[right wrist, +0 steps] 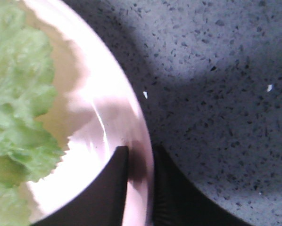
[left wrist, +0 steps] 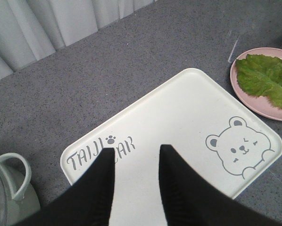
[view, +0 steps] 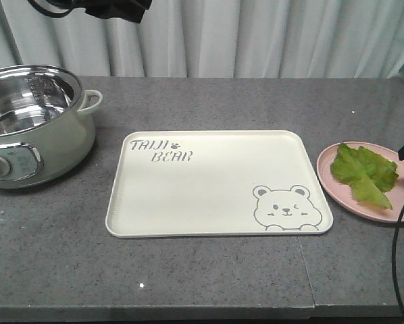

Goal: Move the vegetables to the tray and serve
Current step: 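Grip the rim of the pink plate with the right gripper, then lift the pink plate and set it onto the tray center with the right gripper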

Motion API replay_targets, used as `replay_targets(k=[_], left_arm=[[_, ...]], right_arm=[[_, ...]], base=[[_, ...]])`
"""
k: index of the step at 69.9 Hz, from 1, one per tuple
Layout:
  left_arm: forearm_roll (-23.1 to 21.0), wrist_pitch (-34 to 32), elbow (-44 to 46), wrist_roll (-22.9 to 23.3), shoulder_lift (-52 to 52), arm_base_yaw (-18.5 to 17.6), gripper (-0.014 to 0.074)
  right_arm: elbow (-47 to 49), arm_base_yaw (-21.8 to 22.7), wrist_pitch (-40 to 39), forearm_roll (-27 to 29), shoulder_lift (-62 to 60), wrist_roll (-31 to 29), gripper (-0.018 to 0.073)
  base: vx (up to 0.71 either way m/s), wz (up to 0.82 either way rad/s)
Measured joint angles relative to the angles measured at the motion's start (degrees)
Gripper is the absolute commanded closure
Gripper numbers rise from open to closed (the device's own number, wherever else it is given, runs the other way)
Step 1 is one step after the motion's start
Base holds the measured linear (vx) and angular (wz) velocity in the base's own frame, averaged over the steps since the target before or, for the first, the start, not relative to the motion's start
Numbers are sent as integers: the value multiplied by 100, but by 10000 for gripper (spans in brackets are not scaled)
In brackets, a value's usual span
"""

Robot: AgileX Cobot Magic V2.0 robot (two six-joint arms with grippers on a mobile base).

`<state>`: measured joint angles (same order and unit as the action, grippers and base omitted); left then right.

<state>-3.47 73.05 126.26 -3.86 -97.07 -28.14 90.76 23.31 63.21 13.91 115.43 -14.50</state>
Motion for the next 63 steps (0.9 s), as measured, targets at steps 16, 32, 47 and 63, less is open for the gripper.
replay_targets(k=[16,32,47,63], left_arm=[[0,0,0,0,0,0,377],[0,0,0,0,0,0,377],[0,0,0,0,0,0,377],[0,0,0,1,0,0,377]], right_arm=[[20,0,15,131,0,10,569],[447,6,242,383,0,-2,569],[1475,6,670,773,0,-8,566],[2201,-21,764,1470,0,-51,565]], base=[[0,0],[0,0],[0,0],[0,0]])
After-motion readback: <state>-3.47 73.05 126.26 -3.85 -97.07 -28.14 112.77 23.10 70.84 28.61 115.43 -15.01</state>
